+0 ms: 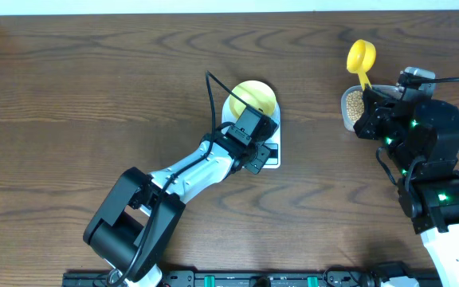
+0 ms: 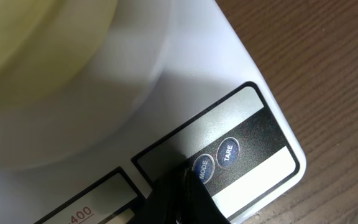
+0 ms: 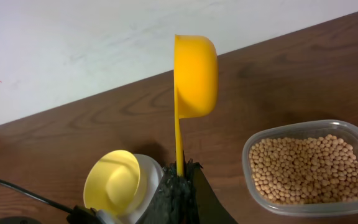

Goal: Scoop item into bowl and weigh 50g on scale

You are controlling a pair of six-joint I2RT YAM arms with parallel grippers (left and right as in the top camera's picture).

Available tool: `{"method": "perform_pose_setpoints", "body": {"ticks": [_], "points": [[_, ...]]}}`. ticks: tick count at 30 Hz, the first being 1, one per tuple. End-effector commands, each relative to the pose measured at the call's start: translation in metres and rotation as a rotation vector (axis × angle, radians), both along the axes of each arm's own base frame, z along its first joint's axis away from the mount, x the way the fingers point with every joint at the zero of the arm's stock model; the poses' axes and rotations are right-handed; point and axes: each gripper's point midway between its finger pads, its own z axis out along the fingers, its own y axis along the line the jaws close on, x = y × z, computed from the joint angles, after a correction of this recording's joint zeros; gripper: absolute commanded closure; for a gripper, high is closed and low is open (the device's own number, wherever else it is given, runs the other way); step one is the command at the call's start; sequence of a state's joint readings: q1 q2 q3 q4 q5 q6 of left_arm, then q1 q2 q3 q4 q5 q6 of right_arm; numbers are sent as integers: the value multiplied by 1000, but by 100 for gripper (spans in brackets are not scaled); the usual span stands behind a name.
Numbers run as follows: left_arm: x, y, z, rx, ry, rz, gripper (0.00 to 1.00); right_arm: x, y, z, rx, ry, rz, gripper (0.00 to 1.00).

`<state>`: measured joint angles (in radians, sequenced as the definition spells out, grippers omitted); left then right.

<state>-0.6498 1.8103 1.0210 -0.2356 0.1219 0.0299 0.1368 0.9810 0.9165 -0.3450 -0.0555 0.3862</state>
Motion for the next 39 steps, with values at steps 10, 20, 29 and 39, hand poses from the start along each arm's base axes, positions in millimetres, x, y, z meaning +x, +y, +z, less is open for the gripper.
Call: {"method": "perform_pose_setpoints", "body": {"ticks": [10,20,29,39], "points": [[-11,21,-33,107,74,35,93,0,-2,7,7,-10,-13,99],[-7,37,-38,187,54,73,93,0,-2,6,6,-4,-13,99],[-10,38,-45,196,71,72,93,-1,-2,5,6,0,-13,99],[-23,48,-65,249,139,74,93,-2,-3,2,3,15,-14,99]]}}
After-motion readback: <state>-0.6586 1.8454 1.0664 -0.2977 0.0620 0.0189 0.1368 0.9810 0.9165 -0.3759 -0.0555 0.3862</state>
